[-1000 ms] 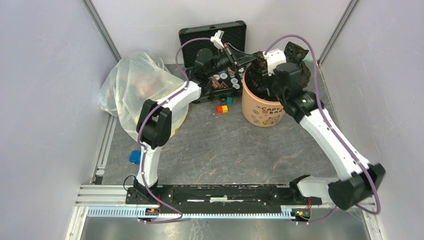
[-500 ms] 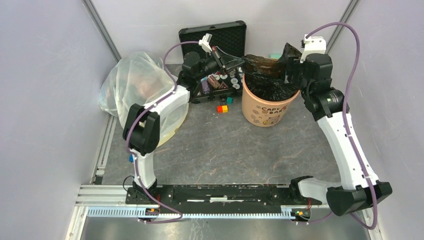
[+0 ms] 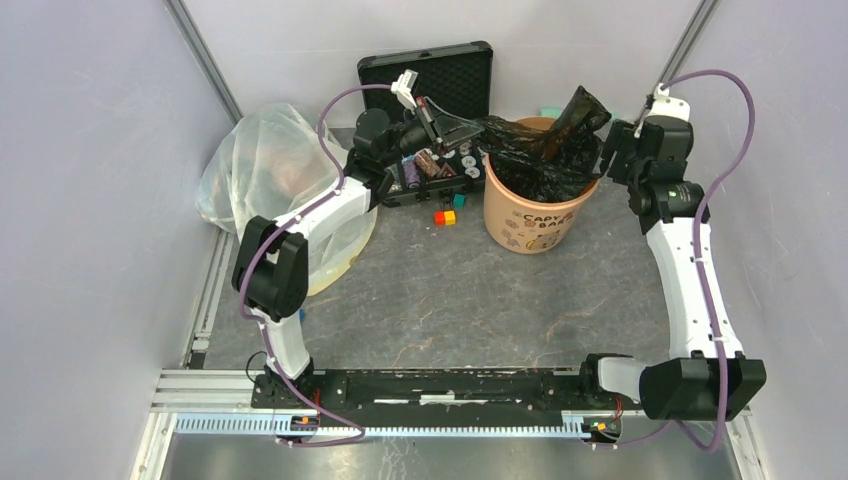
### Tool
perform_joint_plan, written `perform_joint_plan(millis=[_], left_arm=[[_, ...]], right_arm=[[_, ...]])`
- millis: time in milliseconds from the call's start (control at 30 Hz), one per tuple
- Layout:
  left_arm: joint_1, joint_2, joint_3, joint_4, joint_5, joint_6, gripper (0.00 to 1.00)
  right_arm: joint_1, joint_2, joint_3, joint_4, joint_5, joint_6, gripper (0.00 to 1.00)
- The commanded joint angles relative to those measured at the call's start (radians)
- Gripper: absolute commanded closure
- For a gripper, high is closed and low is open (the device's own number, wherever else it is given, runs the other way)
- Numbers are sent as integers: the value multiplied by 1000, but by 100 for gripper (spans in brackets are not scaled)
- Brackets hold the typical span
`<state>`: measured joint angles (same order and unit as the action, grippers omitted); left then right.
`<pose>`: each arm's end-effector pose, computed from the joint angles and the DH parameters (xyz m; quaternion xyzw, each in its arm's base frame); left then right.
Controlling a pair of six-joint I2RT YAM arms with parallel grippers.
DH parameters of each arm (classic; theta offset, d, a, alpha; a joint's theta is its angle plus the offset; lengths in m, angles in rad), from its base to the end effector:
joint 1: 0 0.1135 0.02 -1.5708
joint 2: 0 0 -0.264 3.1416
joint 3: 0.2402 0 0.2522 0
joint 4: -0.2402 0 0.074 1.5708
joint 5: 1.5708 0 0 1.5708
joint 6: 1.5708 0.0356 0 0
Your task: Put the trash bags into the trash bin
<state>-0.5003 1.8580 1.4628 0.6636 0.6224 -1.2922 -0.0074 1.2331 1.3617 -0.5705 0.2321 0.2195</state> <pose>0.3789 -0.2308 0.3550 0.0022 0.6263 -0.7072 0.3279 0.2659 -0.0102 0.4070 0.1566 0.8268 -0.0410 0.5387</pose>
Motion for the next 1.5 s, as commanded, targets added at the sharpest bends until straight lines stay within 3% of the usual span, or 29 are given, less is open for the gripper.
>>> perform_joint_plan(millis=[0, 333, 433, 533, 700, 767, 967, 1467], left_arm=[[8, -60, -19, 49, 31, 3, 98], [15, -74, -34, 60, 45, -5, 98], [17, -83, -37, 61, 46, -4, 98], [19, -90, -39, 59, 48, -3, 98], [21, -103, -48, 58, 53, -2, 98], [24, -113, -64, 57, 52, -2, 98], [42, -156, -156, 41, 62, -12, 98], [42, -265, -416, -53, 42, 111, 98]], right_arm=[[-53, -37, -54, 58, -144, 137, 28], [-78, -69, -155, 145, -294, 214, 34], [-83, -76, -157, 144, -301, 219, 53], [-85, -88, -160, 144, -291, 217, 61], [-91, -103, -144, 121, -291, 203, 92], [-94, -116, -138, 104, -281, 193, 97], [-97, -176, -182, 36, -238, 142, 100], [-97, -387, -498, 151, -179, 173, 100]])
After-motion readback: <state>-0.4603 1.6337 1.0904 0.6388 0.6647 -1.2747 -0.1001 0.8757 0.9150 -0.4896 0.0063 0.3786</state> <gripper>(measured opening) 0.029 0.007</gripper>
